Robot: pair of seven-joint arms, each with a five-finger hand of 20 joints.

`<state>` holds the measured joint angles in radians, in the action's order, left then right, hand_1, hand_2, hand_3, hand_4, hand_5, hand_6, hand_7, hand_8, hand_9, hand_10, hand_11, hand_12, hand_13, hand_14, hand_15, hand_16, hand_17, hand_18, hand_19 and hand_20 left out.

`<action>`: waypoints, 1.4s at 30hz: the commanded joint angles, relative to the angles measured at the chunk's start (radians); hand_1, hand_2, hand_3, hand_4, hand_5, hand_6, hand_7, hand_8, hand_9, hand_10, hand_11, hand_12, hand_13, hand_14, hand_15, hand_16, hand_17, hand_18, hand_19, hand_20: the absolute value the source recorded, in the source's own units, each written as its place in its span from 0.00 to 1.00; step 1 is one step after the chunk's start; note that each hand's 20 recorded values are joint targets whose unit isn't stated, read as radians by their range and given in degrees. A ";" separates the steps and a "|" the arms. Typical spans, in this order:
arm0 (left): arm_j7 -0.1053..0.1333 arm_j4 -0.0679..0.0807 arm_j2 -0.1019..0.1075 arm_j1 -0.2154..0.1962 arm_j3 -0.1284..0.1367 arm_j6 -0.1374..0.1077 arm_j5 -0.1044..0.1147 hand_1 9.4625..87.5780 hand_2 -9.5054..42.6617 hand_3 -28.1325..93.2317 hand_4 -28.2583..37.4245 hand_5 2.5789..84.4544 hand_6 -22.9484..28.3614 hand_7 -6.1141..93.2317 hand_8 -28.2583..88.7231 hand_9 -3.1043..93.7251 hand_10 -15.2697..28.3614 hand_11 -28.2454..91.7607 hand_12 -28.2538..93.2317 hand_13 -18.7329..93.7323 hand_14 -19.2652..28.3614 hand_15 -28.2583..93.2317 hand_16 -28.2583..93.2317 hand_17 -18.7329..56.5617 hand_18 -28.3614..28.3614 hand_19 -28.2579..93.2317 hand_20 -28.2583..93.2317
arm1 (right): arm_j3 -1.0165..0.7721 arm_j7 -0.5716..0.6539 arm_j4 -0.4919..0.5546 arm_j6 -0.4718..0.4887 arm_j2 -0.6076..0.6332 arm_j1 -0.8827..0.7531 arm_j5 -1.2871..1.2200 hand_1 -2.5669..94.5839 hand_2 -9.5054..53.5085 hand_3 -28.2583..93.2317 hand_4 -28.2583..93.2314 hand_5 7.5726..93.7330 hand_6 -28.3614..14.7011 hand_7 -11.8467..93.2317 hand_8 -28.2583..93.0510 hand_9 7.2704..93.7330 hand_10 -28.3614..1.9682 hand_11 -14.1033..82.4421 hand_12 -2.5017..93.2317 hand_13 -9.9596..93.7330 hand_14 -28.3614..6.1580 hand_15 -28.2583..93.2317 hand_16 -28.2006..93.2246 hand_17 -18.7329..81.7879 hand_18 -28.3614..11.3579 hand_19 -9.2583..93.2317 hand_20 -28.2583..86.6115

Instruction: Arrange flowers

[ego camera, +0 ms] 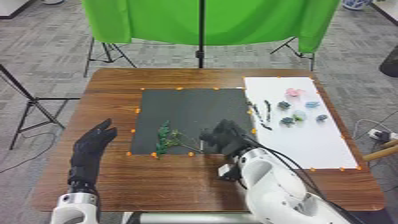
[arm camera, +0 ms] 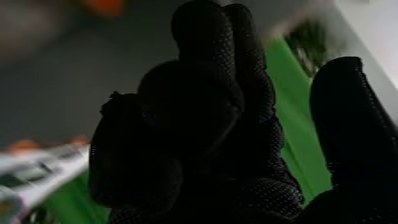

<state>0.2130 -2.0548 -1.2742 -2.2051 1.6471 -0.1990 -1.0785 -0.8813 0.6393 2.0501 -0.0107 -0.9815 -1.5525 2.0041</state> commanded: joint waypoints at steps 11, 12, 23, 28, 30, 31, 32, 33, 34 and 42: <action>-0.026 0.004 -0.005 -0.011 -0.003 0.015 -0.008 0.25 0.20 0.76 0.10 0.51 0.52 0.17 0.19 0.48 0.62 0.37 0.33 0.45 0.73 0.37 0.24 0.29 0.73 0.29 0.39 | 0.088 -0.036 -0.046 -0.025 -0.026 0.011 -0.075 0.30 0.27 0.71 0.13 0.85 0.57 0.26 0.17 0.95 0.45 0.49 0.30 1.00 0.69 0.66 0.52 0.85 0.44 1.00 0.70; -0.025 0.003 -0.005 -0.012 -0.002 0.016 -0.007 0.25 0.20 0.76 0.10 0.50 0.52 0.17 0.19 0.48 0.62 0.37 0.33 0.44 0.73 0.37 0.24 0.29 0.73 0.29 0.39 | 0.088 -0.038 -0.048 -0.024 -0.028 0.014 -0.080 0.30 0.27 0.71 0.13 0.84 0.57 0.26 0.17 0.94 0.45 0.49 0.30 1.00 0.69 0.66 0.52 0.85 0.44 1.00 0.70; -0.014 0.000 -0.005 -0.022 -0.001 0.011 -0.003 0.25 0.20 0.76 0.10 0.50 0.52 0.17 0.19 0.48 0.63 0.37 0.33 0.44 0.73 0.37 0.25 0.29 0.73 0.29 0.39 | 0.046 -0.036 0.013 -0.014 0.021 0.043 0.034 0.29 0.26 0.70 0.14 0.85 0.58 0.27 0.17 0.95 0.45 0.49 0.30 1.00 0.69 0.66 0.52 0.85 0.43 1.00 0.70; -0.012 0.000 -0.005 -0.020 -0.008 0.015 -0.006 0.26 0.20 0.76 0.10 0.51 0.53 0.17 0.19 0.48 0.63 0.37 0.33 0.44 0.73 0.38 0.25 0.28 0.73 0.29 0.39 | 0.079 -0.008 -0.014 0.035 0.034 0.095 0.067 0.29 0.26 0.69 0.14 0.84 0.58 0.25 0.17 0.95 0.45 0.49 0.30 1.00 0.68 0.66 0.52 0.85 0.42 1.00 0.70; -0.009 0.001 -0.006 -0.019 -0.008 0.015 -0.005 0.26 0.20 0.76 0.10 0.51 0.53 0.17 0.19 0.48 0.64 0.37 0.33 0.44 0.74 0.38 0.25 0.28 0.73 0.29 0.39 | 0.090 -0.004 -0.026 0.068 0.033 0.108 0.055 0.30 0.26 0.69 0.14 0.83 0.58 0.25 0.17 0.95 0.45 0.49 0.30 1.00 0.69 0.67 0.52 0.85 0.42 1.00 0.70; -0.012 0.002 -0.005 -0.017 -0.008 0.018 -0.006 0.26 0.20 0.76 0.10 0.51 0.53 0.17 0.19 0.48 0.64 0.37 0.33 0.44 0.74 0.38 0.25 0.28 0.73 0.29 0.39 | 0.096 0.000 -0.030 0.067 0.033 0.110 0.044 0.30 0.26 0.69 0.14 0.83 0.58 0.24 0.17 0.95 0.46 0.49 0.30 1.00 0.69 0.67 0.52 0.85 0.42 1.00 0.70; -0.011 0.001 -0.006 -0.018 -0.008 0.015 -0.007 0.26 0.20 0.76 0.10 0.51 0.53 0.17 0.19 0.48 0.64 0.37 0.33 0.44 0.74 0.38 0.24 0.28 0.73 0.30 0.39 | 0.101 0.002 -0.035 0.079 0.030 0.114 0.036 0.30 0.26 0.69 0.14 0.83 0.59 0.24 0.17 0.95 0.46 0.49 0.30 1.00 0.69 0.67 0.52 0.85 0.42 1.00 0.70; -0.013 0.001 -0.005 -0.017 -0.007 0.017 -0.006 0.26 0.20 0.76 0.10 0.51 0.53 0.17 0.19 0.48 0.64 0.37 0.33 0.44 0.74 0.38 0.24 0.28 0.73 0.30 0.39 | 0.099 0.007 -0.034 0.099 0.027 0.111 0.030 0.30 0.26 0.69 0.14 0.82 0.59 0.24 0.17 0.95 0.46 0.49 0.31 1.00 0.69 0.67 0.52 0.85 0.42 1.00 0.70; -0.014 0.001 -0.005 -0.016 -0.007 0.018 -0.006 0.26 0.20 0.76 0.11 0.51 0.53 0.17 0.19 0.48 0.64 0.37 0.33 0.44 0.74 0.38 0.24 0.28 0.73 0.30 0.39 | 0.101 0.009 -0.032 0.106 0.026 0.110 0.022 0.30 0.26 0.69 0.14 0.82 0.59 0.24 0.17 0.95 0.46 0.49 0.31 1.00 0.69 0.67 0.52 0.85 0.42 1.00 0.70; -0.016 0.002 -0.005 -0.014 -0.005 0.016 -0.005 0.26 0.20 0.76 0.11 0.51 0.53 0.17 0.19 0.48 0.64 0.37 0.33 0.44 0.74 0.38 0.24 0.28 0.73 0.30 0.39 | 0.133 0.000 -0.028 0.124 0.012 0.119 -0.015 0.30 0.26 0.68 0.14 0.83 0.59 0.24 0.18 0.95 0.45 0.49 0.31 1.00 0.68 0.67 0.52 0.85 0.42 1.00 0.70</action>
<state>0.2031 -2.0576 -1.2738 -2.2087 1.6463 -0.1918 -1.0809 -0.7768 0.6422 2.0211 0.1044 -0.9541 -1.4321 2.0043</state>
